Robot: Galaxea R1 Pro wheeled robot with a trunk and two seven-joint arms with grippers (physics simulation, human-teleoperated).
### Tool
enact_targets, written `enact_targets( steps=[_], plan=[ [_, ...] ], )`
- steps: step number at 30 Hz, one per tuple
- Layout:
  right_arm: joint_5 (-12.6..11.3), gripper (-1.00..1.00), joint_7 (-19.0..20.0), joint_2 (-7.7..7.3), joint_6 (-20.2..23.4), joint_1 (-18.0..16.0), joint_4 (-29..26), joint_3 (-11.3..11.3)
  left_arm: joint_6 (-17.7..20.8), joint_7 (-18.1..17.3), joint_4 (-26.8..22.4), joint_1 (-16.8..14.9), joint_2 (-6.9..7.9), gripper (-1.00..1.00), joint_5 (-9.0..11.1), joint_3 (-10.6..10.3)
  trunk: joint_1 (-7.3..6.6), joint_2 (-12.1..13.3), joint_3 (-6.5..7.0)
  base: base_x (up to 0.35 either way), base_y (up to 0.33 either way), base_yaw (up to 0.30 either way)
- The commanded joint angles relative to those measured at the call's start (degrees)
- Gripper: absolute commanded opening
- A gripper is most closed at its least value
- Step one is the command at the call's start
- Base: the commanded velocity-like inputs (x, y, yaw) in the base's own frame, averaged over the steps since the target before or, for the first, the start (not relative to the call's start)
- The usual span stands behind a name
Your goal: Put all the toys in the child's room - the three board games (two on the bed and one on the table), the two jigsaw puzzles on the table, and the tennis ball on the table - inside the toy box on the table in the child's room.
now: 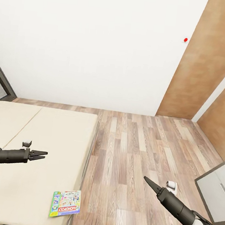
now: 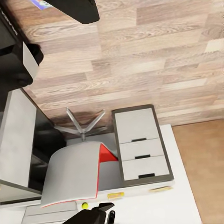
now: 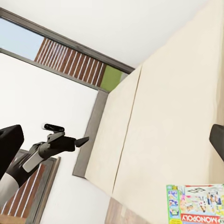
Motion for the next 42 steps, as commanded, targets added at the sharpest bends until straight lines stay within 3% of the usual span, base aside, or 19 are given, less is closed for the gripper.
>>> enact_targets(
  steps=[1, 42],
  plan=[
    [-0.2, 1.0, 0.0, -0.01, 0.3, 0.0, 0.0, 0.0, 0.6, -0.5, 0.0, -0.1, -0.04, 1.0, -0.6, 0.2, 0.03, -0.1, 0.0, 0.0, 0.0, 0.0],
    [-0.2, 1.0, 0.0, -0.01, 0.3, 0.0, -0.1, 0.0, 0.6, -0.5, 0.0, -0.1, -0.03, 1.0, -0.6, 0.2, 0.03, -0.1, 3.86, 0.0, 0.0, 0.0]
  ],
)
